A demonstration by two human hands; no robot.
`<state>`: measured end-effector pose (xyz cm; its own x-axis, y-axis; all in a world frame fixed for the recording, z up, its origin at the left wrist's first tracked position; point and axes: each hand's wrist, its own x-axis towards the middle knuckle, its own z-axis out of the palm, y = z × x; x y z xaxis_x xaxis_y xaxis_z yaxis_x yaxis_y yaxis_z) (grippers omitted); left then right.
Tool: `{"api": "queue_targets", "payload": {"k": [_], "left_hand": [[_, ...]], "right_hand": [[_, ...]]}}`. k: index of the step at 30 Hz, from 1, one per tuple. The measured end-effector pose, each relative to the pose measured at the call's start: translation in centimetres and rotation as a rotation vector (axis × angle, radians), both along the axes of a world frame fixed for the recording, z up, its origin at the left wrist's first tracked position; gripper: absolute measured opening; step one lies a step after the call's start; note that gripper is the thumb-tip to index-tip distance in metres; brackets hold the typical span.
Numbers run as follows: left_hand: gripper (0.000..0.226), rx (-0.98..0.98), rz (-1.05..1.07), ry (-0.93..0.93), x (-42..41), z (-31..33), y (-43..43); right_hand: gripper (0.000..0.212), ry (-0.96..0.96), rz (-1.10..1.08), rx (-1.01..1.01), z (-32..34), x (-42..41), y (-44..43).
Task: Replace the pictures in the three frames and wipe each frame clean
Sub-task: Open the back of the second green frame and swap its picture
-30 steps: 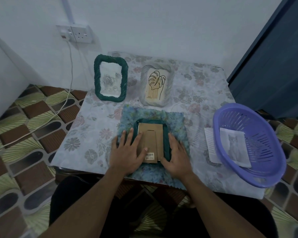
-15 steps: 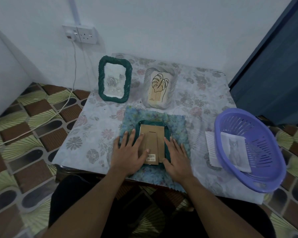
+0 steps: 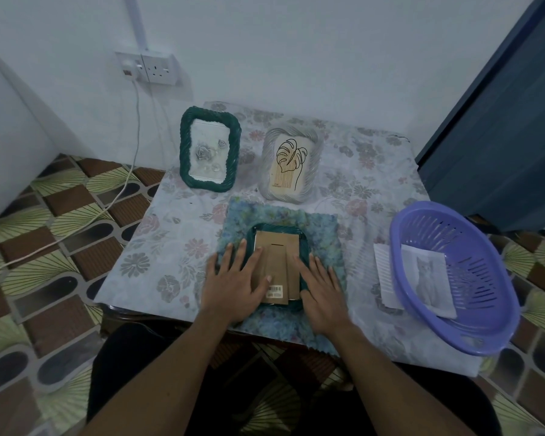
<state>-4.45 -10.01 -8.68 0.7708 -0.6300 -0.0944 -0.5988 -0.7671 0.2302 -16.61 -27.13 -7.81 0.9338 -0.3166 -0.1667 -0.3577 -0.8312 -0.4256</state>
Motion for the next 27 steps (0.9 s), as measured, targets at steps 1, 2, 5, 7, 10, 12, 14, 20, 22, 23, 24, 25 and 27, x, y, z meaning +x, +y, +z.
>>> {"api": "queue_targets", "payload": {"k": [1, 2, 5, 7, 10, 12, 14, 20, 22, 23, 24, 25, 27], "left_hand": [[0.071, 0.004, 0.000, 0.002, 0.0, 0.0, 0.0], [0.071, 0.003, 0.001, 0.004, -0.1, 0.0, 0.0], [0.071, 0.005, 0.001, 0.002, -0.1, 0.2, 0.0], [0.072, 0.008, -0.001, 0.006, -0.1, 0.2, 0.0], [0.075, 0.015, -0.008, 0.021, 0.0, 0.3, 0.1], [0.077, 0.020, -0.012, 0.030, 0.0, 0.3, 0.1], [0.080, 0.008, -0.002, 0.034, 0.0, 0.3, 0.1], [0.083, -0.033, 0.014, 0.039, 0.0, 0.0, 0.1], [0.085, -0.042, 0.014, 0.040, 0.0, 0.0, 0.2], [0.086, -0.048, 0.015, 0.042, 0.0, -0.1, 0.2], [0.087, -0.054, 0.016, 0.044, 0.0, -0.1, 0.2], [0.087, -0.053, 0.015, 0.044, 0.0, 0.0, 0.2], [0.086, -0.046, 0.017, 0.038, 0.0, 0.0, 0.2]], "right_hand": [[0.074, 0.000, -0.002, 0.011, 0.0, 0.0, 0.0], [0.073, 0.000, -0.007, 0.021, 0.1, 0.0, 0.0], [0.069, 0.003, -0.041, 0.057, 0.2, 0.2, 0.0], [0.077, -0.005, -0.090, 0.099, 0.4, 0.3, 0.2], [0.075, -0.044, -0.205, 0.199, 0.6, 0.6, 0.4], [0.061, -0.065, -0.287, 0.348, 0.9, 0.8, 0.3], [0.043, -0.083, -0.358, 0.495, 1.4, 1.2, 0.3], [0.035, -0.096, -0.412, 0.598, 2.7, 1.9, 0.5], [0.043, -0.102, -0.438, 0.589, 2.6, 1.9, 0.6], [0.044, -0.096, -0.432, 0.583, 2.7, 1.9, 0.6], [0.044, -0.088, -0.415, 0.577, 2.8, 1.9, 0.7], [0.043, -0.081, -0.403, 0.572, 2.9, 1.9, 0.8], [0.041, -0.086, -0.406, 0.589, 3.2, 1.9, 0.8]]}}
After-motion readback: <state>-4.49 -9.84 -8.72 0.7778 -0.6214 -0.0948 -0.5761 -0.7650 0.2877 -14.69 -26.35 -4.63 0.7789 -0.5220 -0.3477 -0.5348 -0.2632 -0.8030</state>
